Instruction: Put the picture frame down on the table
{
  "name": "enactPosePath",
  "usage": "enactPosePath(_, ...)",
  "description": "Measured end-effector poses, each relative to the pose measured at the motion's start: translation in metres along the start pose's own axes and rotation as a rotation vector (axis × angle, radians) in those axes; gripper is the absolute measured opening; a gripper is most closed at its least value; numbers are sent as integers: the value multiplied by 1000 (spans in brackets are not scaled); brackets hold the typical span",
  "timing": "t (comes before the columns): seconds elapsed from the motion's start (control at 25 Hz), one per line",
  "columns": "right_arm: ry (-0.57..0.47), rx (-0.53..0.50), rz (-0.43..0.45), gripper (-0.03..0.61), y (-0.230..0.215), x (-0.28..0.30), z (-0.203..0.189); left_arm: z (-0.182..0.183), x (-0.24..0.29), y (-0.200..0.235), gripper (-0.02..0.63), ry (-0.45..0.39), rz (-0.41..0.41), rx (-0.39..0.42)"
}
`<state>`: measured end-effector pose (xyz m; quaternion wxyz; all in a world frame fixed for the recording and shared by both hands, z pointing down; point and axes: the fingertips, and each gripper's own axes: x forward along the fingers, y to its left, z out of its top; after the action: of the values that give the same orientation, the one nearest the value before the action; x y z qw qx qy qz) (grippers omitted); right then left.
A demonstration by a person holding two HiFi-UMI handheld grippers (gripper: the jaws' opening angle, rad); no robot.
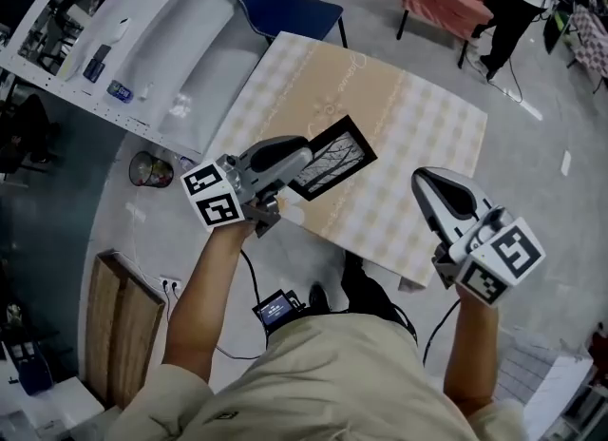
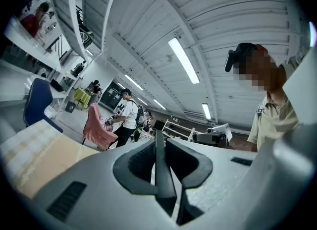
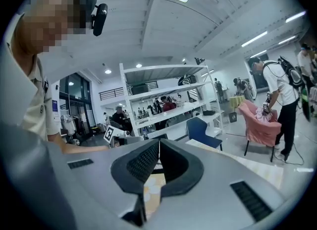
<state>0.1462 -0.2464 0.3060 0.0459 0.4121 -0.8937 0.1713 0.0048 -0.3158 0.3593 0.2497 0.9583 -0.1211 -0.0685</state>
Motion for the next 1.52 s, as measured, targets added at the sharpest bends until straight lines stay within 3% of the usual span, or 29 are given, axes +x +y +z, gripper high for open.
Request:
enactPosePath(0.24,45,33,16,3,-23,24,-19,-34,9,66,72,2,90,-113)
enactPosePath(0.6,113,87,28,3,-53,54,-51,-77,4,161,72,-83,232,-326)
enactPosePath(1.0,158,149,39,3,-81,77,-87,-123,5,224,72,-53,350,-408)
enactPosePath(1.52,176,209,53,3,-104,93,-113,-161,3,266,72,13,461,-476)
